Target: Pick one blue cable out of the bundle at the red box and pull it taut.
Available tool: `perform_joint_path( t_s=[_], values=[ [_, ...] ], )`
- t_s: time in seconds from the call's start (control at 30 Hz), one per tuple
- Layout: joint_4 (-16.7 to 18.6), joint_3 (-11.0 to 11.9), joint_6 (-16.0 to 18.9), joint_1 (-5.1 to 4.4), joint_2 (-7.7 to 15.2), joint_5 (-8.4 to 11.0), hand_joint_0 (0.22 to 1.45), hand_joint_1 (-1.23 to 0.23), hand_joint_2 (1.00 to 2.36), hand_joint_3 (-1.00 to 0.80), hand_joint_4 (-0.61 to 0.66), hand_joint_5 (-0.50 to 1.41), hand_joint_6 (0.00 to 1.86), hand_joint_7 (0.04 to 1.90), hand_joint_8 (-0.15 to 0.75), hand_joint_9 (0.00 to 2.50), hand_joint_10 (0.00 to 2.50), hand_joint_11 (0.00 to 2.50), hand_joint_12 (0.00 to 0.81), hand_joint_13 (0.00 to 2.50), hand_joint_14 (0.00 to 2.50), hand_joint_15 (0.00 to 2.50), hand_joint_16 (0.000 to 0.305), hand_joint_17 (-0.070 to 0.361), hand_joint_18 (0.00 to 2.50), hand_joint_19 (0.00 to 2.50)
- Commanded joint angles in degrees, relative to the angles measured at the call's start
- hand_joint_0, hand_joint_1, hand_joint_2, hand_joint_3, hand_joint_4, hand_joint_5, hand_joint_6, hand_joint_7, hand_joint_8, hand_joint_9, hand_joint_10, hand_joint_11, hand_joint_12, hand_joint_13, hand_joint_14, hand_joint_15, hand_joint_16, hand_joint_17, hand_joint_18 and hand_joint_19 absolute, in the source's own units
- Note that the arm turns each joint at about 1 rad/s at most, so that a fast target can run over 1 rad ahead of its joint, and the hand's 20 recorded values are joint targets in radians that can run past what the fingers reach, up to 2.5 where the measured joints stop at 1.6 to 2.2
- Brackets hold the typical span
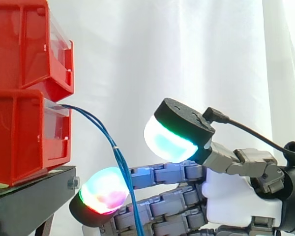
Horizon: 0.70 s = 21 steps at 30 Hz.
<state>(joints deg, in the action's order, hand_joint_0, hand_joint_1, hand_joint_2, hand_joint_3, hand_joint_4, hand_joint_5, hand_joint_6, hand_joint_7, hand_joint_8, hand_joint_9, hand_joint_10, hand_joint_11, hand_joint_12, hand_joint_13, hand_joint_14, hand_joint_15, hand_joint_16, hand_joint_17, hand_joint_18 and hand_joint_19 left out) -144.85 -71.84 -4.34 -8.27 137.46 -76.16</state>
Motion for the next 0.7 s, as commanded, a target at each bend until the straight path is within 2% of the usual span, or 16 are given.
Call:
perform_joint_path(
  t_s=[0.0, 0.2, 0.33, 0.47, 0.67],
  values=[
    [0.01, 0.21, 0.04, 0.27, 0.00, -0.04, 0.55, -0.64, 1.00, -0.48, 0.29, -0.14, 0.50, 1.02, 0.286, 0.41, 0.00, 0.06, 0.369, 0.18, 0.00, 0.09, 0.054, 0.122, 0.13, 0.09],
    [0.01, 0.47, -0.05, 0.36, 0.00, -0.04, 0.57, -0.66, 1.01, -0.40, 0.20, -0.12, 0.50, 1.23, 0.285, 0.42, 0.00, 0.09, 0.363, 0.19, 0.00, 0.09, 0.053, 0.120, 0.14, 0.09],
    [0.01, 0.83, -0.23, 0.36, 0.00, -0.04, 0.59, -0.67, 1.01, -0.36, 0.17, -0.14, 0.59, 1.12, 0.284, 0.42, 0.00, 0.11, 0.361, 0.20, 0.00, 0.10, 0.053, 0.119, 0.15, 0.08],
    [-0.25, 1.27, -0.49, 0.36, 0.00, -0.04, 0.60, -0.68, 1.01, -0.31, 0.17, -0.18, 0.73, 0.90, 0.282, 0.42, 0.00, 0.12, 0.361, 0.20, 0.00, 0.09, 0.053, 0.119, 0.15, 0.08],
    [-0.34, 1.79, -0.49, 0.36, 0.00, -0.04, 0.60, -0.68, 1.01, -0.31, 0.18, -0.20, 0.82, 0.81, 0.281, 0.42, 0.00, 0.13, 0.360, 0.21, 0.00, 0.10, 0.053, 0.119, 0.16, 0.08]
  ],
)
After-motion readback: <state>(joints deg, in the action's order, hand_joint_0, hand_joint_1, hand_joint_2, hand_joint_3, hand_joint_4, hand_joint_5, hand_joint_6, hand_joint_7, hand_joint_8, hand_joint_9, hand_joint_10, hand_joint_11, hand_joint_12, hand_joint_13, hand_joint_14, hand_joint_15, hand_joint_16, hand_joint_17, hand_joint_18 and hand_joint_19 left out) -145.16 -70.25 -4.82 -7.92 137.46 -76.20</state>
